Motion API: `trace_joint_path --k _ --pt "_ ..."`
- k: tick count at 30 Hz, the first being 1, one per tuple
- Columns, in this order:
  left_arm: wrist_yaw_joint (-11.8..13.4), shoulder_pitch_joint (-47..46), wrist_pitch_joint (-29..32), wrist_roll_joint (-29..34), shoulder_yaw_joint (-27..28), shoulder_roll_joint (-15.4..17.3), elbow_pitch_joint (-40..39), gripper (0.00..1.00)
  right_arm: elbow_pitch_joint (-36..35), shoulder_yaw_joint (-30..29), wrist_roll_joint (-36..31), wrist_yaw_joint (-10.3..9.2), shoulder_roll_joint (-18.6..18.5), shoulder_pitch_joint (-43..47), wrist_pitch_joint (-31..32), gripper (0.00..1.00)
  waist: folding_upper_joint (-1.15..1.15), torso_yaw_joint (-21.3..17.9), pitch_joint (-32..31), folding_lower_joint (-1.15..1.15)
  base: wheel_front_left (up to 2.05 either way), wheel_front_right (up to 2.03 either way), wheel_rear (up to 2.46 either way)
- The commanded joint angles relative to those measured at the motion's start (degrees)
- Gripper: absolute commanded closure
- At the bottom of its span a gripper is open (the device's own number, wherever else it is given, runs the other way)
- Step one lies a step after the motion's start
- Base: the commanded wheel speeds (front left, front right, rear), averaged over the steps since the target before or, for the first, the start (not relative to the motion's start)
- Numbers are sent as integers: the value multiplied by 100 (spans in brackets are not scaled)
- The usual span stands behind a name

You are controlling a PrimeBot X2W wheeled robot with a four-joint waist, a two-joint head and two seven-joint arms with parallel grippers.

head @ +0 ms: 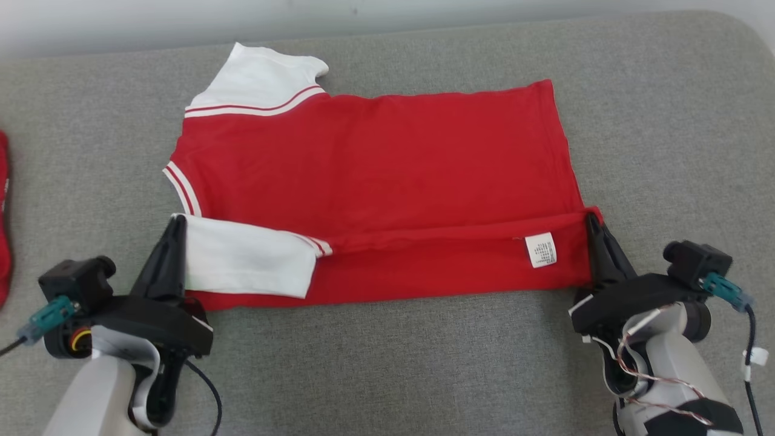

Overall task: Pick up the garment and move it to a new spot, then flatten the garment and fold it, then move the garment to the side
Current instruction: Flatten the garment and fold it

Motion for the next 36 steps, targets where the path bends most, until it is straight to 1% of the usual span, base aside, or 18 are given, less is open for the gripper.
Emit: trace_joint_path --k 1,5,6,7,8,9,10,16,21,25,28,31,36 --pt "-37 -145 -51 25 0 50 179 100 137 49 -74 -13 20 -132 -78 100 -1 -26 41 -1 0 0 0" --pt "-67 -389 -181 -10 -29 26 678 100 521 171 -9 -13 -3 -395 -269 100 -1 -33 61 -1 0 0 0" --pt "-76 -429 -196 -8 -49 20 791 100 603 191 -8 -13 -26 -444 -333 55 -1 -29 55 -1 0 0 0" --pt "-87 -466 -247 41 -83 26 884 69 678 218 -1 -13 -41 -475 -386 0 -1 -22 41 -1 0 0 0" --pt "-94 -502 -312 80 -105 27 952 15 754 259 -28 -13 -66 -494 -447 0 -1 -15 22 -1 0 0 0" --pt "-90 -519 -369 89 -104 9 1019 0 811 321 -164 -13 -162 -506 -526 0 -1 -3 -3 -1 0 0 0" --pt "-86 -516 -424 96 -96 -24 1077 0 864 352 -220 -13 -233 -523 -602 0 -1 12 -33 -1 0 0 0" --pt "-94 -250 -625 198 48 -144 1087 0 1056 398 -227 -13 -287 -285 -860 0 -1 79 -231 -1 0 0 0" --pt "-75 71 -647 260 318 -236 801 0 986 381 -168 -13 -311 -39 -931 0 -1 115 -316 -1 0 0 0" --pt "-79 643 -639 410 613 -337 368 0 790 322 -124 -14 -334 255 -961 0 -1 130 -354 -1 0 0 0" --pt "-83 961 -640 596 620 -367 220 0 646 289 -155 -14 -344 472 -979 0 -1 141 -360 -1 0 0 0" --pt "-88 1189 -640 664 589 -378 273 0 579 262 -207 -14 -288 598 -984 0 -1 128 -348 -1 0 0 0" --pt "-103 1216 -641 753 539 -438 399 0 627 279 -259 -14 -254 569 -908 0 -1 98 -316 -1 0 0 0"
